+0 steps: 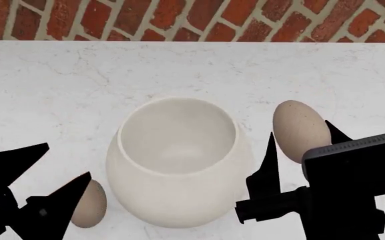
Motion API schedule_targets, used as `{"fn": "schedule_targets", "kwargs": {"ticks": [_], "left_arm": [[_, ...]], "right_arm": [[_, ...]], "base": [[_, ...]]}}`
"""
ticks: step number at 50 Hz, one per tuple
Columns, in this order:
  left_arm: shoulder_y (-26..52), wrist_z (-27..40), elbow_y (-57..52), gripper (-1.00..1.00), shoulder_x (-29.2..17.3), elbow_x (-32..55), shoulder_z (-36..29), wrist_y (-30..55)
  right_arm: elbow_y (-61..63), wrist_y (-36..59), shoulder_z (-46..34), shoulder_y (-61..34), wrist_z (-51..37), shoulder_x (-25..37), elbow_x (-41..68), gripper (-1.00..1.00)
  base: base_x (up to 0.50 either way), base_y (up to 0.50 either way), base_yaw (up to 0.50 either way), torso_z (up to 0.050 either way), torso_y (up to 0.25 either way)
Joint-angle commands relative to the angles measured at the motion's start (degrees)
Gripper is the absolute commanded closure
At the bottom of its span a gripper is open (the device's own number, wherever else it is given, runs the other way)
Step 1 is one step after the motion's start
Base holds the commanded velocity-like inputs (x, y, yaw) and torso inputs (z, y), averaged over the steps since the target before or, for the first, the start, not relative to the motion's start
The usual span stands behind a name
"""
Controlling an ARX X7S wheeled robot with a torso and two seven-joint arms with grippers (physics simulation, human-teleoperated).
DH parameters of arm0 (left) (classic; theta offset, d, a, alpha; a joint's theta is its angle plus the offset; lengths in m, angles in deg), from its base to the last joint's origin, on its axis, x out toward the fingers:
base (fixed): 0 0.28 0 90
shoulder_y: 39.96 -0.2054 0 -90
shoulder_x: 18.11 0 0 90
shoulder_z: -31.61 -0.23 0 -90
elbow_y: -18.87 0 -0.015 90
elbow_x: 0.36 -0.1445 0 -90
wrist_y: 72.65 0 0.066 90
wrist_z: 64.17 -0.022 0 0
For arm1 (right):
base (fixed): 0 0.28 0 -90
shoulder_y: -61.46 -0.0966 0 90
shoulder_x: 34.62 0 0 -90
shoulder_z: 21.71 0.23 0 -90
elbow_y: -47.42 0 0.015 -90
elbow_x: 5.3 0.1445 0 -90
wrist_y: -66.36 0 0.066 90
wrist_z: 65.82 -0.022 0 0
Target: Place the eggs and milk next to the bowl.
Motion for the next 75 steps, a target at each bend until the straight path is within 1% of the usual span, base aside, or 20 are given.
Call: {"fn": "schedule_targets", "kwargs": {"ticks": [1,5,10,11,17,23,32,37,44,60,75], "left_arm": [[-3.0,0.64,-4.44,-1.0,-0.99,3.2,6.16,-2.9],[-3.91,2.12,-5.88,-1.0,-1.52,4.54,8.02,-4.31],[-4.39,4.09,-6.38,-1.0,-0.98,5.16,9.56,-5.79],[-4.33,4.69,-5.89,-1.0,-0.54,4.16,9.64,-6.21],[-4.08,4.81,-4.56,-1.0,0.3,4.34,10.74,-7.56],[-3.54,6.47,-4.08,-1.0,1.32,3.08,10.57,-7.69],[-2.58,8.57,-5.67,-1.0,1.61,3.33,9.8,-6.15],[-2.55,7.08,-3.9,-1.0,2.07,2.62,9.52,-6.6],[-2.4,6.02,-2.54,-1.0,2.53,2.25,9.27,-6.84],[-2.37,4.99,-0.84,-1.0,3.44,1.04,8.74,-7.35],[-2.37,4.55,-0.35,-1.0,3.76,0.17,8.21,-7.37]], "right_arm": [[2.14,2.87,2.39,1.66,2.53,-0.34,0.96,1.0],[2.88,4.26,2.66,1.94,2.62,0.13,2.14,1.0],[3.89,6.41,3.01,2.24,2.66,0.93,3.74,1.0],[4.1,6.83,3.17,2.36,2.69,1.05,4.17,1.0],[5.55,9.62,3.68,2.47,2.68,1.74,6.56,1.0],[6.23,11.63,3.71,2.48,3.12,2.16,8.75,1.0],[7.15,13.78,4.38,3.16,3.59,2.82,11.68,1.0],[7.43,15.01,4.26,2.82,3.47,3.12,12.77,1.0],[7.3,15.51,3.77,2.87,3.46,3.47,13.29,1.0],[5.93,12.75,2.19,4.94,4.15,4.13,11.66,1.0],[5.22,8.28,2.08,10.31,4.74,4.51,9.66,1.0]], "base": [[0.0,0.0,0.0,0.0,0.0],[0.0,0.0,0.0,0.0,0.0],[0.0,0.0,0.0,0.0,0.0],[0.0,0.0,0.0,0.0,0.0],[0.0,0.0,0.0,0.0,0.0],[0.0,0.0,0.0,0.0,0.0],[0.0,0.0,0.0,0.0,0.0],[0.0,0.0,0.0,0.0,0.0],[0.0,0.0,0.0,0.0,0.0],[0.0,0.0,0.0,0.0,0.0],[0.0,0.0,0.0,0.0,0.0]]}}
